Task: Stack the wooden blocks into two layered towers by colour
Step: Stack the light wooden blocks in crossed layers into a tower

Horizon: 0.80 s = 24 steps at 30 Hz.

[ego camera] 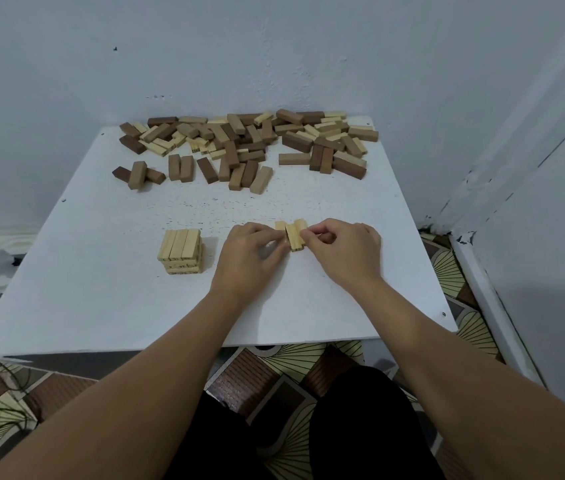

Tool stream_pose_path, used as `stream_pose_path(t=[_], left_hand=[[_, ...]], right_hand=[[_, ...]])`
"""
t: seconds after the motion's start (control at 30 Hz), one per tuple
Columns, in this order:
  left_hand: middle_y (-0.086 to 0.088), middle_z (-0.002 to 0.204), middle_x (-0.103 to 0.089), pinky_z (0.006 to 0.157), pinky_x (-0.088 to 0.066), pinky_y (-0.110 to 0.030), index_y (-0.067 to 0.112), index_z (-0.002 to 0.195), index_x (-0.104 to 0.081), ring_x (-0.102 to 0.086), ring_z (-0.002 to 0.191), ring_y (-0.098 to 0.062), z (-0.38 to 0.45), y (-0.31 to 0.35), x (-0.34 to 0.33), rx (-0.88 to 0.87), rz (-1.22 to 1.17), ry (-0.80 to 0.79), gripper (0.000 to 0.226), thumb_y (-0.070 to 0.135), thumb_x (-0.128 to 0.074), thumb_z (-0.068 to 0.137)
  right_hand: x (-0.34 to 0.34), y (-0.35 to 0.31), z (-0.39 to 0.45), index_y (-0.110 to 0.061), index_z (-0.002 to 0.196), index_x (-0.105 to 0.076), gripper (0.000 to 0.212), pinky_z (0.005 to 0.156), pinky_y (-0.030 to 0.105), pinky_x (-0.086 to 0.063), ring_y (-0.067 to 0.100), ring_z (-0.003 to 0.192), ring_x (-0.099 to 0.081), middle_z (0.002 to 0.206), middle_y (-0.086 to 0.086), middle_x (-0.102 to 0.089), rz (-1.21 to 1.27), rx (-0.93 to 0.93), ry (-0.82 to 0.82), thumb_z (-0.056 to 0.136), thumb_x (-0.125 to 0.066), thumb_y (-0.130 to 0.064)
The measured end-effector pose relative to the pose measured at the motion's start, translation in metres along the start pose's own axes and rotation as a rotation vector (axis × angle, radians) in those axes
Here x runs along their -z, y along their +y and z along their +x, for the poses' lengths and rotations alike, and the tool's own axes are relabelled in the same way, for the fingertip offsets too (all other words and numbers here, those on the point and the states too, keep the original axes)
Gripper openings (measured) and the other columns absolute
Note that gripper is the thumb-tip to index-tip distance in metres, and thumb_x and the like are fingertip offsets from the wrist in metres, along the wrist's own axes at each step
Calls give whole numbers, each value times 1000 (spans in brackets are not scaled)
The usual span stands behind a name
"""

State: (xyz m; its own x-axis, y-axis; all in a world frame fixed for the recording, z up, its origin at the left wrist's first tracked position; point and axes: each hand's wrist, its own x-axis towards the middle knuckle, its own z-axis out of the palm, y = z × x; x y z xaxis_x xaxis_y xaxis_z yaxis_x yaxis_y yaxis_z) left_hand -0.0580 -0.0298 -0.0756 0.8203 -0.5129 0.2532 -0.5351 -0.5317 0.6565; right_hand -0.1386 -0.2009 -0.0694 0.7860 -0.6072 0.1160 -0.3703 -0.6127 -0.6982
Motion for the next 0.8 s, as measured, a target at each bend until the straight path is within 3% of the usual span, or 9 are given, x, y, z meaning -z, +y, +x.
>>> stream_pose_path(t=[0.13,0.27,0.43,0.57,0.67,0.8], left_hand=[[17,103,-69,92,-45,-24,30,119,-77,-53,105,-5,-4,6,1,39,-49,42,34,38,-79,87],[22,99,-68,89,-43,-18,36,111,-76,-54,104,-5,-6,11,5,56,-110,41,38,44,-88,76],[15,99,-67,84,-35,-6,25,111,-79,-55,103,-9,-1,3,6,26,-50,9,39,44,-88,78],[12,102,-71,85,-37,-7,22,111,-80,-57,104,-11,-2,2,5,19,-45,17,36,41,-87,81],[12,103,-72,85,-37,-7,23,113,-79,-57,104,-10,-1,1,5,24,-48,7,37,41,-86,83],[15,105,-71,93,-46,-22,24,116,-78,-55,106,-8,-2,5,6,46,-62,5,39,40,-86,82]], right_hand=[[1,1,-2,-36,90,-74,24,115,38,-28,5,90,-59,71,-19,-67,-2,10,4,92,-66,-58],[-2,2,-2,-36,82,-70,23,114,38,-29,2,85,-58,68,-19,-66,-7,25,18,90,-68,-57],[-2,3,-2,-36,76,-67,23,114,41,-30,3,83,-61,67,-18,-66,0,27,25,88,-70,-56],[-2,2,-2,-39,97,-71,22,114,39,-31,3,85,-60,73,-19,-65,-11,47,29,88,-70,-59],[1,2,-2,-41,121,-69,36,115,37,-27,6,93,-58,83,-20,-65,-41,64,-3,91,-66,-61],[2,1,-2,-41,116,-71,33,114,36,-25,5,94,-56,86,-19,-64,-51,71,-11,91,-66,-61]])
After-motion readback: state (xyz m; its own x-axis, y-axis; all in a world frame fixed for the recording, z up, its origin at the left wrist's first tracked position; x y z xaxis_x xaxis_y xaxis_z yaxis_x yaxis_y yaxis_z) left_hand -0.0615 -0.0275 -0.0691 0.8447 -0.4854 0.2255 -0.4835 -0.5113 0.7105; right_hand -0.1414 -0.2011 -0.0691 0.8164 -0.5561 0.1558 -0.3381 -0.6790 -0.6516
